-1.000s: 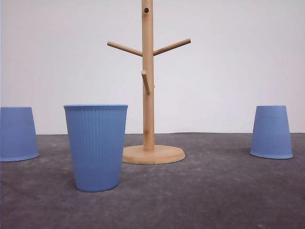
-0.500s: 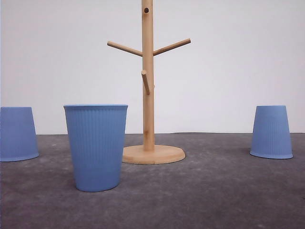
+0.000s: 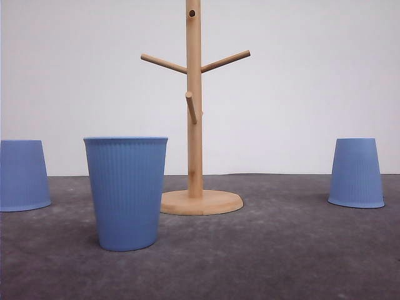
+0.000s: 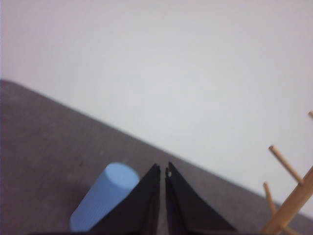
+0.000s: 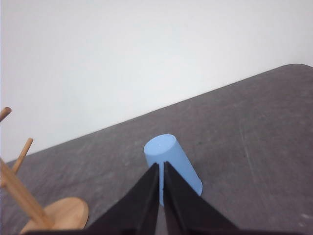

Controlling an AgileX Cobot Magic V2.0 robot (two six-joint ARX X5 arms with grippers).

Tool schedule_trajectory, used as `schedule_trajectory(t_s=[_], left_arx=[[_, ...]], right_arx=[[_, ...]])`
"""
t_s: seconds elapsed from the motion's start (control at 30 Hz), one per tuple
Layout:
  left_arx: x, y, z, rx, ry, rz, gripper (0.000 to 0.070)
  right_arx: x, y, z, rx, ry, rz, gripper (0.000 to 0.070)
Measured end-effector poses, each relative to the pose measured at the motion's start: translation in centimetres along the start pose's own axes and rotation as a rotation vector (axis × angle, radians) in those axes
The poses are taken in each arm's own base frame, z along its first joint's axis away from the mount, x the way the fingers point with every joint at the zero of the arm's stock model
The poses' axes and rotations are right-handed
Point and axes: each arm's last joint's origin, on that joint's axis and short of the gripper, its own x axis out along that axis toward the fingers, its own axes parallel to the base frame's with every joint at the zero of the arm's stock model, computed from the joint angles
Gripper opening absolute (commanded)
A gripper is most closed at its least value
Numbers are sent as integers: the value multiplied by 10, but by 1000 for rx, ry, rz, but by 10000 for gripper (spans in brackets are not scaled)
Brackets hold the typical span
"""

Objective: Place three cups

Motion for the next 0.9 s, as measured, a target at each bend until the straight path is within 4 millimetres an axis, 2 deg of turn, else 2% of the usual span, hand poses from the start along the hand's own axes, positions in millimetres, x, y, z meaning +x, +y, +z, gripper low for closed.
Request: schedule_trajectory(t_s=[0.17, 0.33, 0.6, 0.77, 0.9], left_arx=[[-1, -11, 18, 37, 197, 41, 3], [6, -19, 28, 64, 420, 25, 3], [19, -24, 28, 136, 719, -32, 3], [23, -32, 23, 209, 780, -146, 3], [22, -43, 18, 352, 821, -307, 10]], right_arx=[[-10, 12, 24, -28, 115, -1, 7], [-6, 20, 36, -86, 292, 22, 7], [16, 24, 34, -161, 572, 122, 7], [23, 29, 28, -217, 642, 202, 7], [23, 36, 26, -274, 650, 265, 8]])
